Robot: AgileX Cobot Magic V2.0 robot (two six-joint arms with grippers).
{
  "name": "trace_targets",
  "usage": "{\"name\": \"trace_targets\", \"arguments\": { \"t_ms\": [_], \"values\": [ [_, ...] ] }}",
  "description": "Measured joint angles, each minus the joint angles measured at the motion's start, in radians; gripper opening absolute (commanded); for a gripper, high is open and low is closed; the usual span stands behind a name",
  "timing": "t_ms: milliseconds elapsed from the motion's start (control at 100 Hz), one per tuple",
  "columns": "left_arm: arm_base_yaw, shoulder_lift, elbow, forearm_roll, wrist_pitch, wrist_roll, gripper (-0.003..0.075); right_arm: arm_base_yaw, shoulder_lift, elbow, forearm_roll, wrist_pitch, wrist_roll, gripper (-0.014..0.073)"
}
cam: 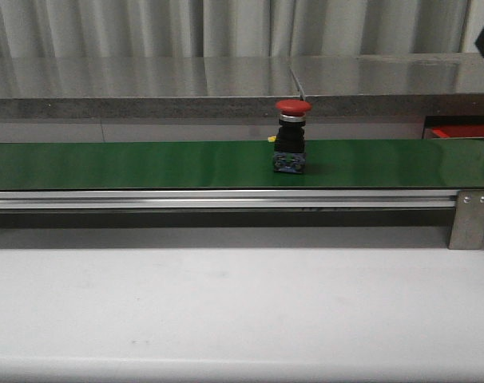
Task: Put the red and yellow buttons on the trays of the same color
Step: 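Lower the right gripper onto the red button on the conveyor and grasp it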
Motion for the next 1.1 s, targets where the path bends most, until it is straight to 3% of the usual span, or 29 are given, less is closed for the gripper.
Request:
{"name": "trace_targets", "arguments": {
  "t_ms": [480, 890, 990, 1100],
  "values": [
    [0.0, 0.0, 0.0, 0.0, 0.0, 0.0, -0.002, 0.218, 0.192, -0.156, -0.016, 0.164, -0.05, 0.0593],
    [0.0, 0.0, 0.0, 0.0, 0.0, 0.0, -0.002, 0.309, 0.387, -0.344, -0.035, 0.178, -0.06, 0.0587],
    [0.0, 0.0, 0.0, 0.0, 0.002, 0.0, -0.002, 0.311, 0.414, -0.362, -0.035, 0.17, -0.06, 0.0478],
    [0.0, 0.0, 0.0, 0.0, 0.002, 0.0, -0.002, 0.311, 0.437, -0.365, -0.037, 0.162, -0.06, 0.0263]
  ]
}}
